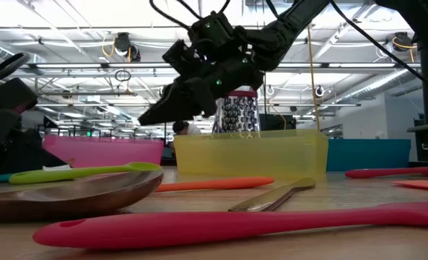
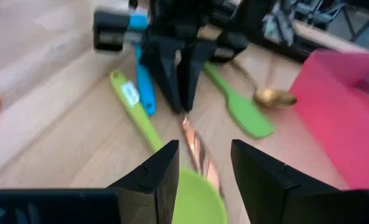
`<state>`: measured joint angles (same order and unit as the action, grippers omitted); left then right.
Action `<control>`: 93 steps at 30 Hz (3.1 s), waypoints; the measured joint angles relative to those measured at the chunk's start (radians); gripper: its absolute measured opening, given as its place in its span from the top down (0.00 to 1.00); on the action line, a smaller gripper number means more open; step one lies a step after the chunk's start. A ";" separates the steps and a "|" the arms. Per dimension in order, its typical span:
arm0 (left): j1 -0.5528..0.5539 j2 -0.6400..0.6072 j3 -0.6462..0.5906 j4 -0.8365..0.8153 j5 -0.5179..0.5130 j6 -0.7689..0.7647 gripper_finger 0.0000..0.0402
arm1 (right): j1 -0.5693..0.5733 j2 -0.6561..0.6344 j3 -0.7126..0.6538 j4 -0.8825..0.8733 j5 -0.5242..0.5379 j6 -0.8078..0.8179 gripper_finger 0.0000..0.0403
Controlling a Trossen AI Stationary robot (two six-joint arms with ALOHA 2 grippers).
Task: Pick & Place Kitchen Items
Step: Put the brown table knife into the yellow bin
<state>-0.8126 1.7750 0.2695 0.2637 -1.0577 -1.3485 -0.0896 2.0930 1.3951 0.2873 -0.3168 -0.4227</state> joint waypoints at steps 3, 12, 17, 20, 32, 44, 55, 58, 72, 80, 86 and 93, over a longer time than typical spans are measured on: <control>0.007 0.000 0.000 0.033 -0.013 0.005 0.88 | 0.003 0.001 -0.001 -0.001 -0.001 -0.015 0.65; 0.025 0.002 0.001 0.164 -0.050 0.088 0.88 | 0.004 0.000 0.000 0.014 0.000 -0.088 0.65; 0.060 0.002 0.002 0.244 -0.053 0.176 0.87 | 0.004 0.000 0.000 -0.009 0.000 -0.090 0.65; 0.082 0.001 0.002 0.290 -0.063 0.244 0.87 | 0.004 0.000 0.000 -0.022 0.000 -0.091 0.65; 0.119 -0.001 0.002 0.441 -0.081 0.405 0.87 | 0.008 0.000 0.000 -0.089 0.005 -0.281 0.65; 0.119 -0.001 0.002 0.577 -0.096 0.443 0.87 | 0.040 0.000 -0.025 -0.067 0.166 -0.530 0.65; 0.119 -0.003 0.002 0.632 -0.095 0.462 0.87 | 0.039 0.000 -0.081 0.066 0.215 -0.593 0.68; 0.119 -0.003 0.002 0.632 -0.094 0.452 0.87 | 0.039 0.000 -0.087 0.088 0.217 -0.618 0.74; 0.155 -0.003 0.002 0.745 -0.042 0.527 0.88 | 0.042 0.001 -0.089 0.081 0.214 -0.637 0.98; 0.175 -0.003 0.002 0.770 -0.017 0.535 0.87 | 0.062 0.000 -0.089 0.070 0.223 -0.626 0.99; 0.175 -0.003 0.002 0.813 -0.015 0.581 0.87 | 0.104 -0.002 -0.088 0.050 0.325 -0.556 1.00; 0.178 -0.003 0.003 0.971 -0.058 0.752 0.87 | 0.177 -0.042 -0.087 -0.045 0.443 -0.463 1.00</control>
<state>-0.6350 1.7721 0.2722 1.2345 -1.1160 -0.5965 0.0877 2.0515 1.3079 0.2424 0.1260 -0.8861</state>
